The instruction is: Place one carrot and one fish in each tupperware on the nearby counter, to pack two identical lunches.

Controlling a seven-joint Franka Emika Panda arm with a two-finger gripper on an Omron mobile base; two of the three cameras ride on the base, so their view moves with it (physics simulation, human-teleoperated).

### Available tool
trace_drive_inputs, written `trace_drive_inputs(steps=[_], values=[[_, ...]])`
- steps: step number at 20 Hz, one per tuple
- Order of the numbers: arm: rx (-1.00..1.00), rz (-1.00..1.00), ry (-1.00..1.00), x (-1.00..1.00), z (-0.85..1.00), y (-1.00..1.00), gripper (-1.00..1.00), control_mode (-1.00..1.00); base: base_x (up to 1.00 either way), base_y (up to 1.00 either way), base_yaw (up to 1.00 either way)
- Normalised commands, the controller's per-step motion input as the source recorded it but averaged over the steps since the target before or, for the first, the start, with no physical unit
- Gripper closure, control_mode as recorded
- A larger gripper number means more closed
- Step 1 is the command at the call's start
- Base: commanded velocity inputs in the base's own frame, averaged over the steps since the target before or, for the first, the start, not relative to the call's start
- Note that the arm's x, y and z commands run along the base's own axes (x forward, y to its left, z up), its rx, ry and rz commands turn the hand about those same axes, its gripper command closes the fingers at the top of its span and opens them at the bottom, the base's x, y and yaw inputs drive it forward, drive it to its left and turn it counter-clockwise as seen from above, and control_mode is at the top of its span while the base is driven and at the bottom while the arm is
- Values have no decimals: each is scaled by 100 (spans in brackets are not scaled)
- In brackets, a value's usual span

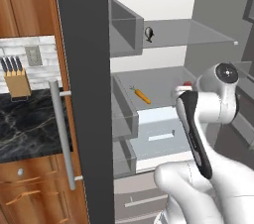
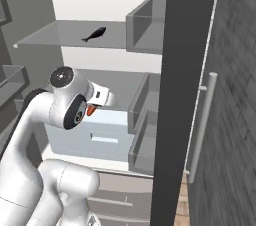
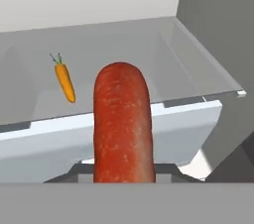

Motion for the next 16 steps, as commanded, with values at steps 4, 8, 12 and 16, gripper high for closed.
trace_drive_inputs(steps=[4, 8, 12, 16], values=[[-12, 9, -2, -97, 30, 33, 100, -100, 0, 0, 0], [-3, 2, 0, -24, 4, 4, 100, 100, -72, 1, 4], [0, 0, 0, 0, 0, 0, 100, 100, -100, 0, 2], [0, 0, 0, 0, 0, 0, 100, 100, -97, 1, 5]])
